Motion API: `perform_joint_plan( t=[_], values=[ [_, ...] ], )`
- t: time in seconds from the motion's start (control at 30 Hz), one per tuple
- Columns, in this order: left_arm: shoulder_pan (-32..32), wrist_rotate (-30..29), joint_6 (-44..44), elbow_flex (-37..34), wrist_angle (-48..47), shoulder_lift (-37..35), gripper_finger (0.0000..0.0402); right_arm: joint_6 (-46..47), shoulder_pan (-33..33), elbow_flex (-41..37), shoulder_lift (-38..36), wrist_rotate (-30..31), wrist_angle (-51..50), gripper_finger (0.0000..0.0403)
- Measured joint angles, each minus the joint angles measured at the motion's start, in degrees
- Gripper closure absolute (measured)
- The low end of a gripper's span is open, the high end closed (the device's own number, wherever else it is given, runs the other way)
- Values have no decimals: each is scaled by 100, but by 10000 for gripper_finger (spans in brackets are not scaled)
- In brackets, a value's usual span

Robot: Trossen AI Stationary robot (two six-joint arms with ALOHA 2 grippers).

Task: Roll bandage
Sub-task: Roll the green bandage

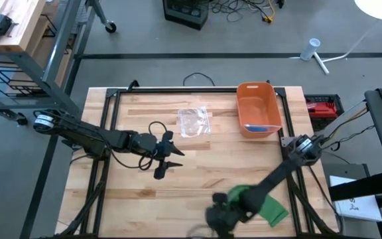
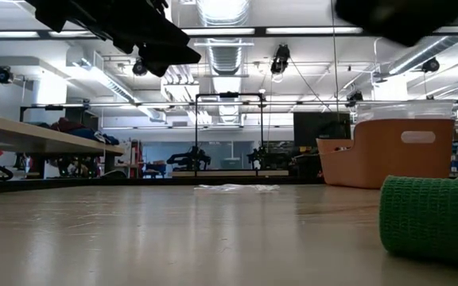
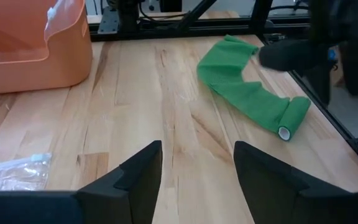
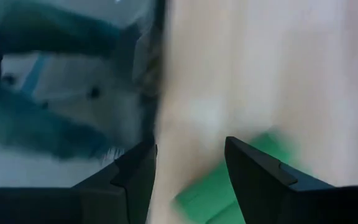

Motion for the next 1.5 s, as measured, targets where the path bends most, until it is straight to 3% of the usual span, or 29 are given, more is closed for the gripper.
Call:
perform_joint_plan(
  t=[0.27,0.5,0.73,1.07,1.23,1.5],
  values=[
    [0,1,1,0,34,2,195,611,1053,-4,103,-435,-442,220],
    [0,1,1,0,106,1,180,819,1442,-4,722,-313,145,220],
    [0,2,1,0,221,0,167,-372,760,-13,944,-225,224,220],
    [2,2,1,0,223,2,159,-2612,-989,137,820,599,138,220],
    [2,2,1,2,228,2,167,-2844,-1423,514,612,626,-244,220],
    [0,2,1,2,245,4,187,-2416,-1242,610,-309,713,-1800,220]
  ],
)
